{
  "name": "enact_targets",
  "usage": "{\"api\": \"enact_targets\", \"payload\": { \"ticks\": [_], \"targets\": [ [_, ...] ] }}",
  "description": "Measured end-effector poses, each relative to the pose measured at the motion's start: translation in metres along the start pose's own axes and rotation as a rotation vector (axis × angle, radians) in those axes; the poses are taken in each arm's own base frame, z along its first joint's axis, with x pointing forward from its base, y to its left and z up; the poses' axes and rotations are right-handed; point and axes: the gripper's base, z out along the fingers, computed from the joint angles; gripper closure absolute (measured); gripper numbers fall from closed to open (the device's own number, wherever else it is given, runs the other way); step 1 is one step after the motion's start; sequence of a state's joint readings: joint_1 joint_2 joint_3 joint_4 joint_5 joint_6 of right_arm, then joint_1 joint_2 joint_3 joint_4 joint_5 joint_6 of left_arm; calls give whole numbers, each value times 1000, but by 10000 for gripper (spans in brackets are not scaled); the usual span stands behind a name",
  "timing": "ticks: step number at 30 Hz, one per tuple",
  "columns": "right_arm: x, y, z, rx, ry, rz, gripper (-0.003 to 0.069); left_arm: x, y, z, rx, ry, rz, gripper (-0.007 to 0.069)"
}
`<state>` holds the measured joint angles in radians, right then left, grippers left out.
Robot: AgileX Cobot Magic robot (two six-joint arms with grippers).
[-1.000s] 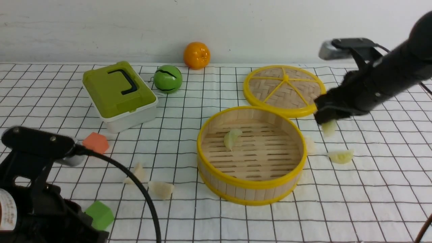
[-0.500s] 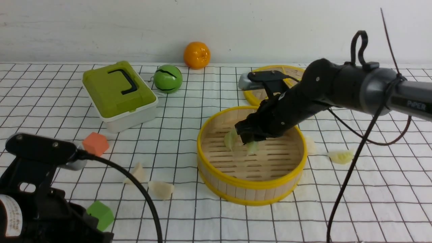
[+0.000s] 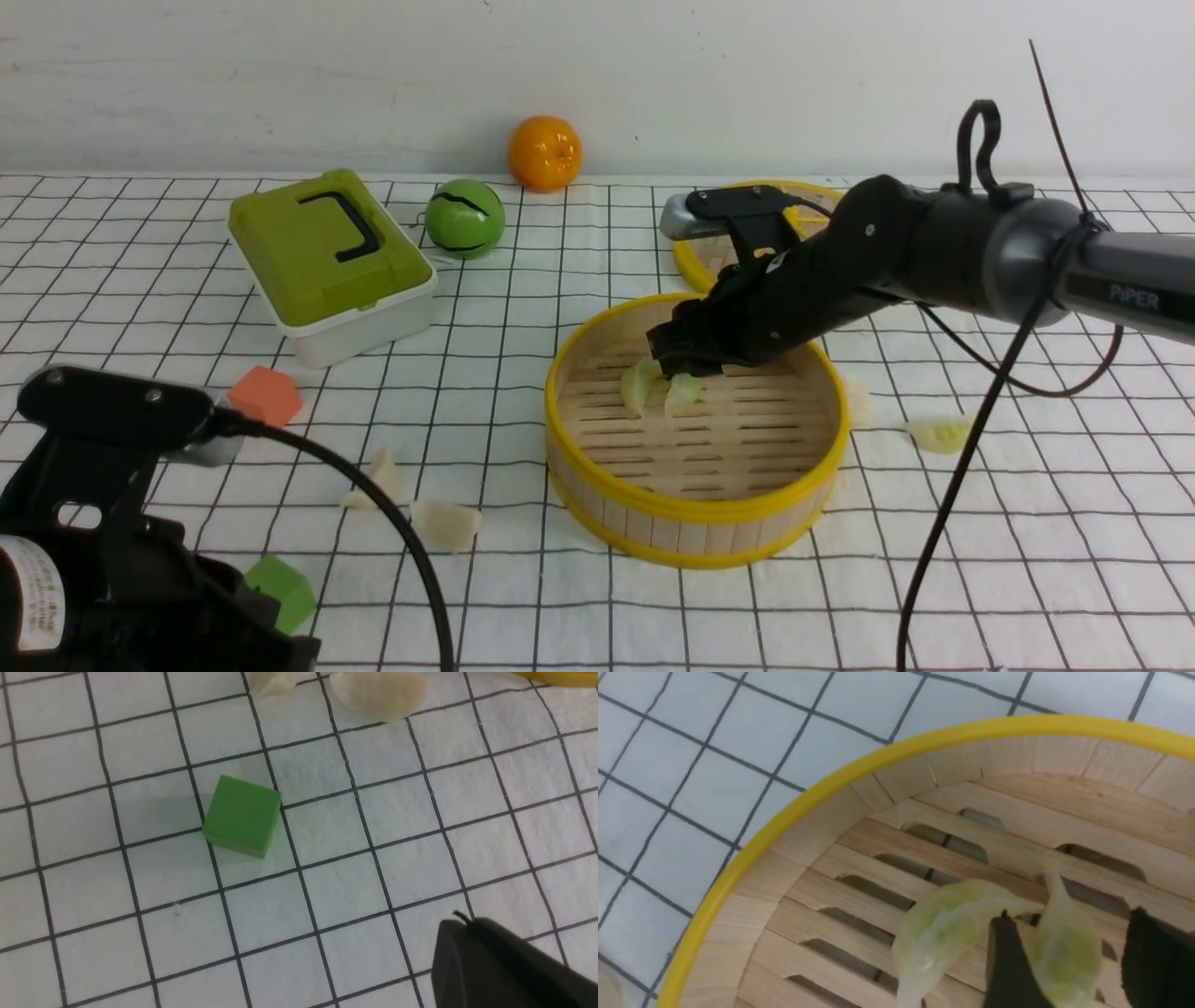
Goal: Put the dumplings into the steamer on the table with the white tablecloth.
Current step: 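Place the dumpling in the bamboo steamer basket with the right gripper, then reach for and grasp a dumpling lying on the table beside the steamer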
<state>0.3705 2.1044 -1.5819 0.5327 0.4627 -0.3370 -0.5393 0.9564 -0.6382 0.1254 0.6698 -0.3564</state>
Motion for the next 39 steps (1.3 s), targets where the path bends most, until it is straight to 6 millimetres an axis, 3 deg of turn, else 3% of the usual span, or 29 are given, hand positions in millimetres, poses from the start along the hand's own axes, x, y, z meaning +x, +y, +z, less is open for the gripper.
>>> {"api": "enact_targets", "payload": {
  "ticks": [5,7,10,13,14,16,19,20,23,32,39],
  "targets": [
    [-1,0,-2,-2,-1,0,236,0,0,0,2,1,-2,633],
    [-4,2,-12,-9,3,-10,230,0,0,0,2,1,-3,629],
    [-19,2,-58,5,6,-87,228,0,0,0,3,1,-4,629],
    [-27,-19,-101,75,35,-138,228,-1,-1,0,8,-13,-4,629],
    [-28,-21,-105,85,37,-141,228,-1,-1,0,9,-14,-4,629],
    [-22,-54,-122,152,121,-119,228,-2,-2,0,19,-23,-13,627],
    [-12,-81,-122,198,217,-120,232,-2,-2,0,26,-26,-19,625],
    [-2,-102,-114,215,298,-156,244,-2,-3,0,29,-28,-23,624],
    [14,-125,-97,195,410,-267,278,-3,-3,0,32,-33,-25,623],
    [27,-127,-63,66,492,-664,319,-4,-3,0,36,-42,-25,622],
    [36,-135,-45,53,511,-729,345,-4,-4,5,32,-25,-25,620]
  ]
}}
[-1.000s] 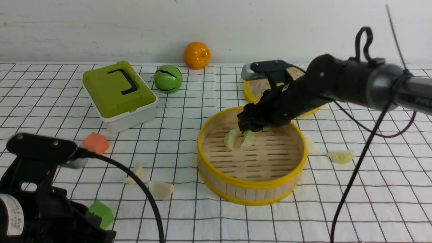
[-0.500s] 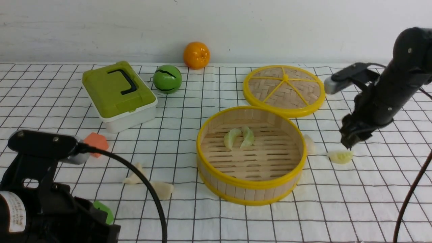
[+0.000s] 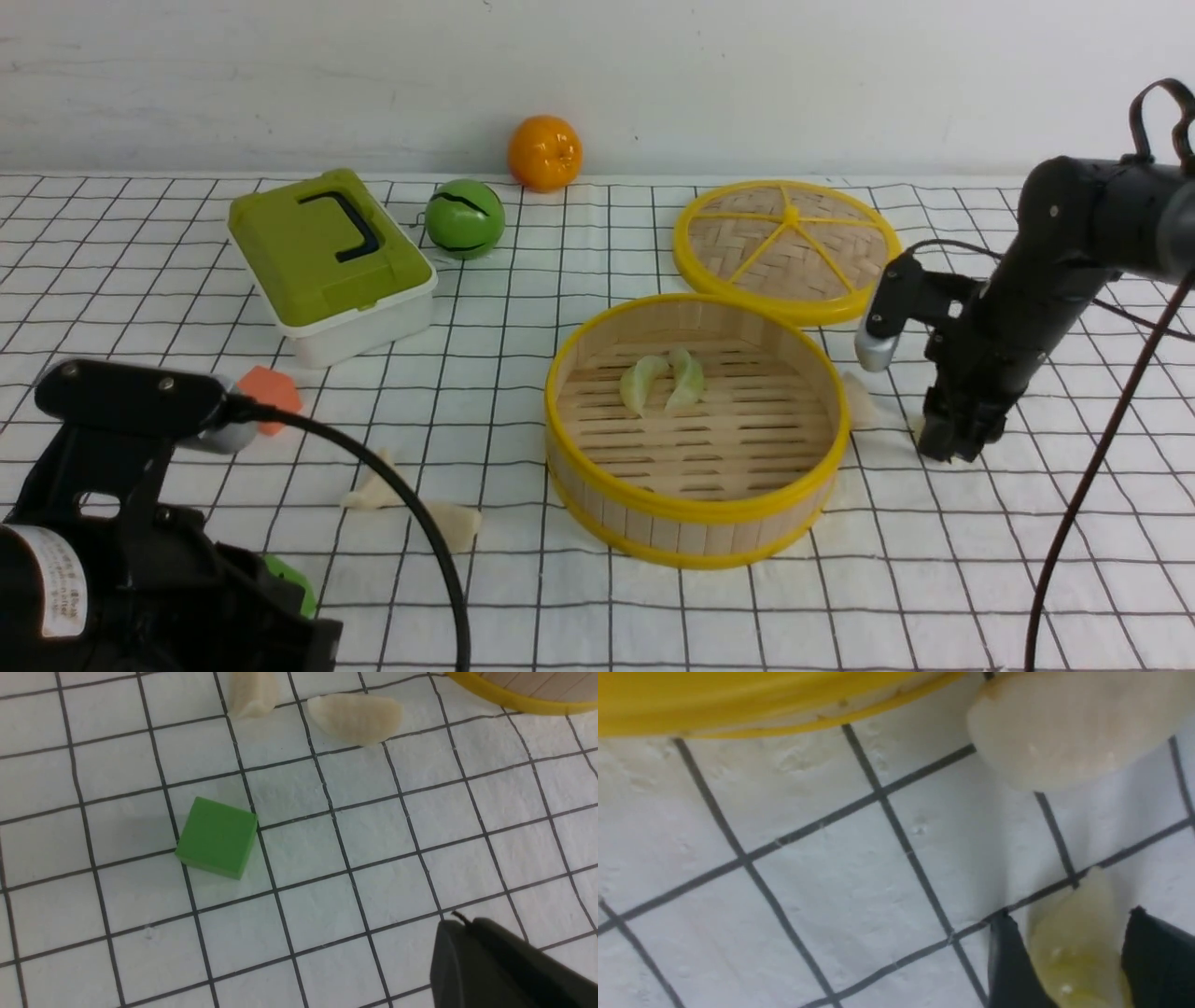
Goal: Put the dumplings into the steamer on the table with the white tablecloth.
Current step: 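Reach for and grasp a dumpling lying on the table beside the steamer, then place the dumpling in the bamboo steamer basket with the right gripper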
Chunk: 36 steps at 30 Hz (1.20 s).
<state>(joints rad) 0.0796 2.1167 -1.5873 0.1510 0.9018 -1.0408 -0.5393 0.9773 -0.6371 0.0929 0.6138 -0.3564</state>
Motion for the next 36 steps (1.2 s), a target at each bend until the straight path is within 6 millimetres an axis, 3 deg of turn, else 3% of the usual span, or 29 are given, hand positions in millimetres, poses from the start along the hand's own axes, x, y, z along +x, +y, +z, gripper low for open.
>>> {"api": "enact_targets", "payload": {
  "ticks": [3,9,13,14,16,18,20,24,27,30,36],
  "targets": [
    [1,1,2,-13,9,6,433,0,0,3,-4,14,1,619],
    [-1,1,-6,-45,27,107,456,1,0,4,-7,23,0,614],
    [-16,-8,-41,-7,-51,400,456,1,-1,4,2,28,-14,610],
    [-25,-11,-61,-9,-109,559,456,1,-1,4,7,30,-22,608],
    [-35,-12,-83,-41,-185,743,456,2,-2,4,11,35,-30,608],
    [-48,-8,-99,-126,-275,911,456,3,-2,4,14,45,-38,606],
    [-60,-1,-100,-195,-314,960,456,3,-2,4,14,52,-41,606],
    [-86,16,-86,-263,-331,949,456,4,-2,4,13,57,-42,605],
    [-113,35,-56,-275,-328,909,456,4,-2,4,14,59,-44,605],
    [-121,38,-33,-241,-330,897,456,4,-3,4,22,62,-56,605],
    [-119,34,-7,-208,-302,920,456,4,-3,4,26,63,-61,601]
  ]
}}
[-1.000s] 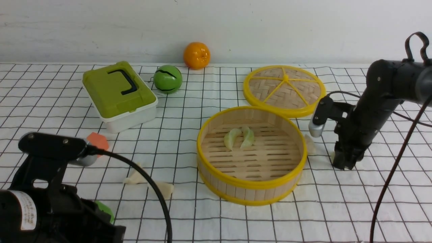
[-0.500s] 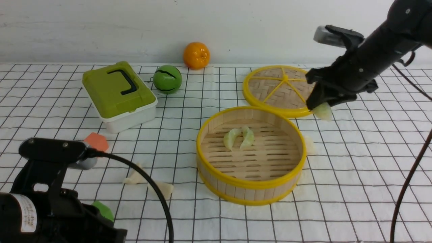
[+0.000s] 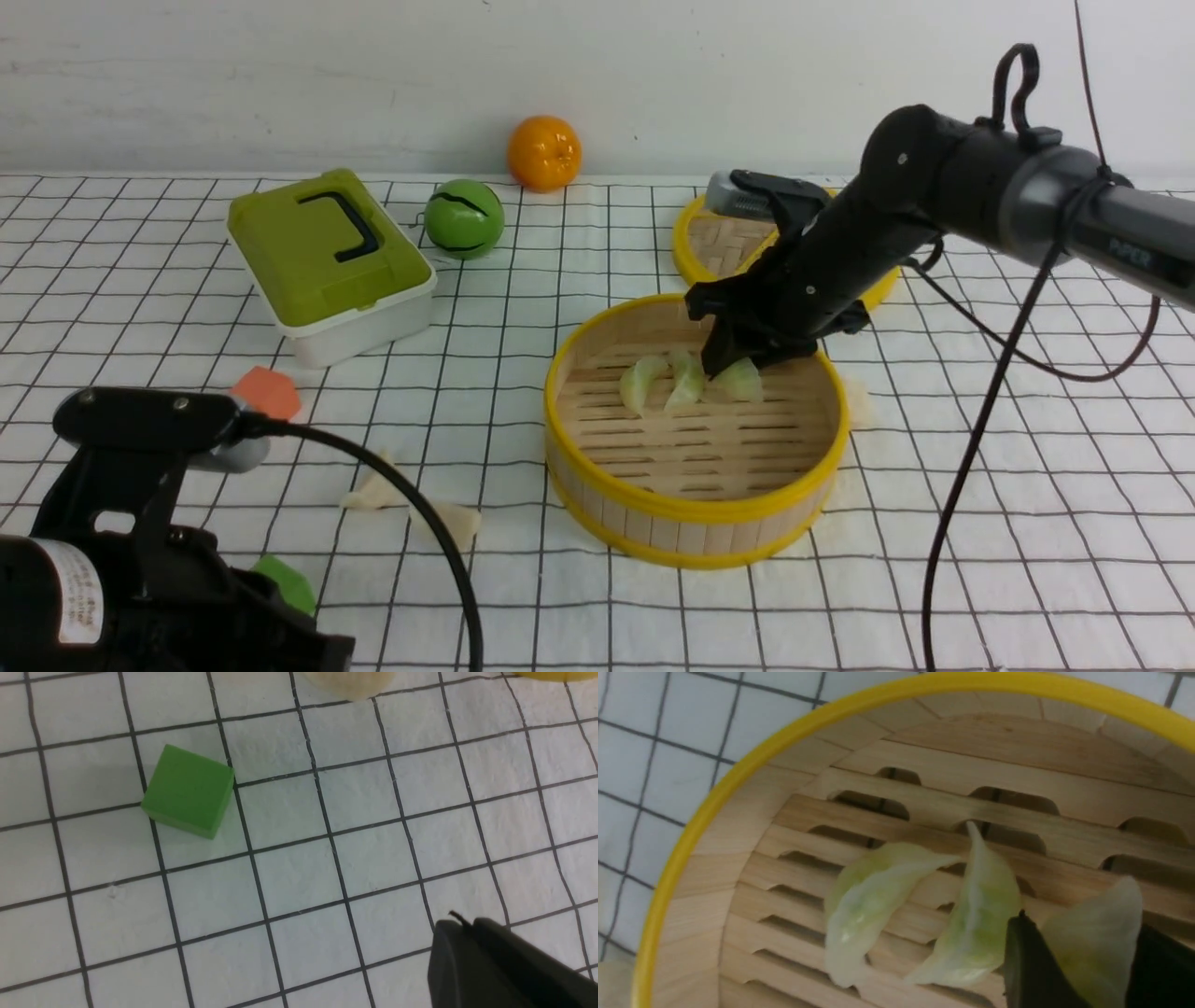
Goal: Put the dumplings into the steamer on the table with the white tablecloth.
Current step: 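Place the dumpling in the bamboo steamer basket with the right gripper, then reach for and grasp a dumpling lying on the table beside the steamer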
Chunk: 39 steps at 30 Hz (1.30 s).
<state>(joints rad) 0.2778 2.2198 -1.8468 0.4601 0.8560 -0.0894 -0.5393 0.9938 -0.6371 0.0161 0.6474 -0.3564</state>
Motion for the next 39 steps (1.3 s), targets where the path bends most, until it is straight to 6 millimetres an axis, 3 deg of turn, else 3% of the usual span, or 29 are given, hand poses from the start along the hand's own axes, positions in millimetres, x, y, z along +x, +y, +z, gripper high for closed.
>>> {"api": "enact_targets", "payload": {
  "ticks": [8,12,14,19,21,23,24,26,27,32,39],
  "targets": [
    [0,-2,3,13,-6,46,424,0,0,0,0,0,-1,594],
    [-1,1,-4,3,-10,45,290,0,0,0,0,0,-1,589],
    [-2,3,-8,-2,-15,45,265,0,0,0,0,0,-1,588],
    [-9,17,-46,-2,-72,0,239,-1,0,0,5,-11,-1,587],
    [-12,15,-75,61,-101,-51,245,-2,-1,0,10,-26,-1,587],
    [-12,10,-85,99,-101,-55,250,-3,-1,0,11,-29,-1,587],
    [-12,0,-96,167,-94,-43,258,-3,-1,0,13,-32,-1,587],
    [-12,-11,-100,229,-83,-19,263,-3,-1,0,13,-35,-1,586],
    [-11,-27,-101,288,-62,25,267,-3,-1,0,14,-36,-1,585],
    [-7,-53,-73,330,10,113,270,-3,-1,0,14,-36,-1,585],
    [0,-68,-25,283,62,197,272,-3,-1,0,14,-36,-1,585]
  ]
}}
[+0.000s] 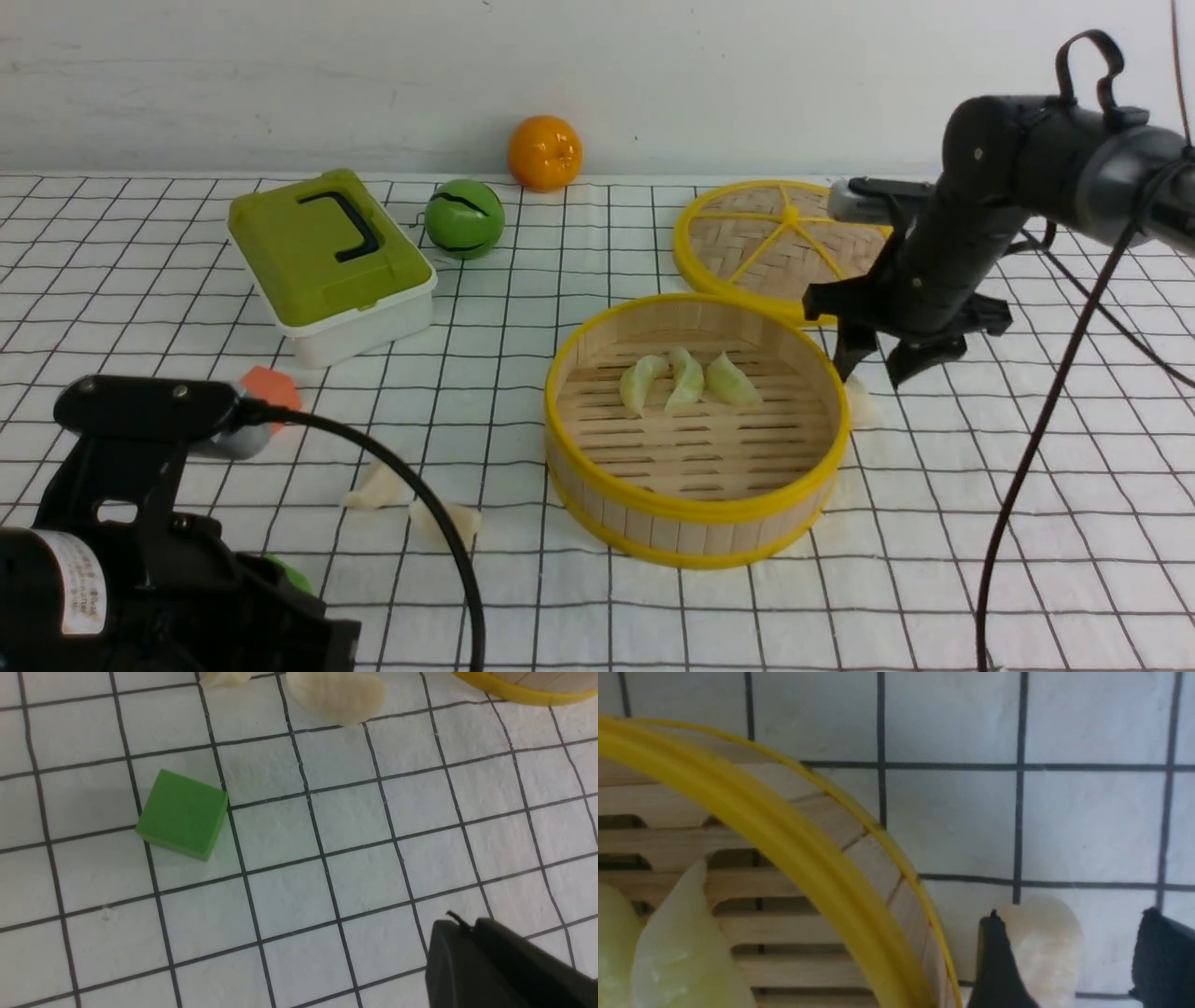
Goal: Put the dumplings into the steamer on the table with the white tablecloth.
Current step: 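Reach for and grasp a dumpling lying on the table beside the steamer, then place the dumpling in the bamboo steamer basket with the right gripper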
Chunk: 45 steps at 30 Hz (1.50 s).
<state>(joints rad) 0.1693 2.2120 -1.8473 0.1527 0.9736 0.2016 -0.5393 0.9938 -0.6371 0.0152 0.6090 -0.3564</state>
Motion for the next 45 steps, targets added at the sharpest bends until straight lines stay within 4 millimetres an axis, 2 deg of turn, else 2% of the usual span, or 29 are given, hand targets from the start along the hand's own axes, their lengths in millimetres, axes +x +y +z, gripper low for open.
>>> {"api": "enact_targets", "payload": {
  "ticks": [3,7,8,9,15,19,20,21,23,24,25,26,28,29,30,31,32,34,36,37,41,45],
  "targets": [
    [1,-2,16,5,17,6,287,0,0,0,0,0,0,585],
    [2,-3,20,9,30,7,340,0,0,0,0,0,0,585],
    [3,-3,21,9,35,8,386,0,0,0,0,0,0,582],
    [3,-4,21,11,37,8,398,0,0,0,0,0,0,580],
    [5,-5,19,35,79,-34,405,0,0,0,0,-1,0,577],
    [7,-7,9,69,104,-93,405,0,0,0,0,-1,0,575],
    [5,-7,2,76,93,-106,405,0,0,0,0,-1,0,574],
    [3,-5,-15,76,58,-122,405,0,0,0,0,0,0,573],
    [0,-1,-37,65,7,-131,405,0,0,0,0,0,0,571],
    [0,0,-40,62,1,-131,405,0,0,0,0,0,0,571],
    [-1,7,-62,37,-49,-149,405,0,0,0,0,0,0,569],
    [-1,8,-64,32,-55,-149,405,0,0,0,0,0,0,568],
    [5,30,-84,-40,-97,-205,405,0,0,0,0,0,0,567],
    [9,41,-87,-78,-95,-222,405,0,0,0,0,0,0,567],
    [10,44,-88,-86,-96,-229,405,0,0,0,0,0,0,568],
    [19,66,-87,-149,-79,-266,405,0,0,0,0,0,0,568],
    [21,72,-86,-159,-74,-277,405,0,0,0,0,0,0,568],
    [39,107,-73,-226,-27,-340,405,0,0,0,0,0,0,568],
    [49,124,-61,-244,6,-370,406,0,0,0,0,0,0,566],
    [60,139,-48,-248,37,-401,407,0,0,0,0,0,0,563],
    [73,154,-18,-235,90,-410,407,0,0,0,0,0,0,556],
    [76,152,0,-182,117,-399,409,0,0,0,0,0,0,552]
  ]
}}
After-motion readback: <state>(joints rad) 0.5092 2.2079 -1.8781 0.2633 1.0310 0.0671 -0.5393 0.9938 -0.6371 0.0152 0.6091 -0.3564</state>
